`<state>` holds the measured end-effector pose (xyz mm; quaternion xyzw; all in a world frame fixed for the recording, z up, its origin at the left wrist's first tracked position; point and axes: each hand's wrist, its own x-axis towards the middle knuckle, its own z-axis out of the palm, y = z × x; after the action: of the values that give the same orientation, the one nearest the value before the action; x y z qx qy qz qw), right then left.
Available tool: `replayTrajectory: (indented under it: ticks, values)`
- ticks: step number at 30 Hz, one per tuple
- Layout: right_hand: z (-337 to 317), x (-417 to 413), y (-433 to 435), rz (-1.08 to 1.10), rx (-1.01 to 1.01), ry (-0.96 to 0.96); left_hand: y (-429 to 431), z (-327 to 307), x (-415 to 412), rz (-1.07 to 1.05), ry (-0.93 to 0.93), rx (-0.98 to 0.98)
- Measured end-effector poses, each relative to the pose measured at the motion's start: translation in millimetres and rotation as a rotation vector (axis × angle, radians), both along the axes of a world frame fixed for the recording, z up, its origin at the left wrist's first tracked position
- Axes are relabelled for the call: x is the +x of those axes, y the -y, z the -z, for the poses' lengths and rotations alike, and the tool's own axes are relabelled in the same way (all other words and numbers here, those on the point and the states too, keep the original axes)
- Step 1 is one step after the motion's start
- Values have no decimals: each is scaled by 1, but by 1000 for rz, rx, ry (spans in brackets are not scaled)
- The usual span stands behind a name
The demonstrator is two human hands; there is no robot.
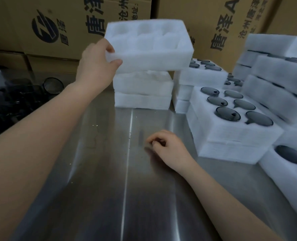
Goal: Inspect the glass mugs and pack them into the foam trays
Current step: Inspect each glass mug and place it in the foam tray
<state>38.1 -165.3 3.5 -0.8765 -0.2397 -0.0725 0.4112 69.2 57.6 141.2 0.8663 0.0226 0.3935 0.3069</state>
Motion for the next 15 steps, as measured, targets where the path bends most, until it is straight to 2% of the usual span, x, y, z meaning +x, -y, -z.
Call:
replayTrajectory:
  ticks: [3, 6, 11, 12, 15]
  values:
    - [-4, 1, 1, 111, 305, -148, 0, 7, -34, 17, -58, -31]
    - [-14, 1, 6, 178, 705, -369, -2, 30, -72, -15, -223, 21]
    - [-31, 1, 20, 211, 983, -474, -2, 84, -132, -51, -479, 24]
    - [-34, 1, 22, 230, 980, -469, -1, 91, -140, -47, -502, 19]
    - [-37, -5, 26, 215, 684, -295, 3, 97, -156, -51, -521, 24]
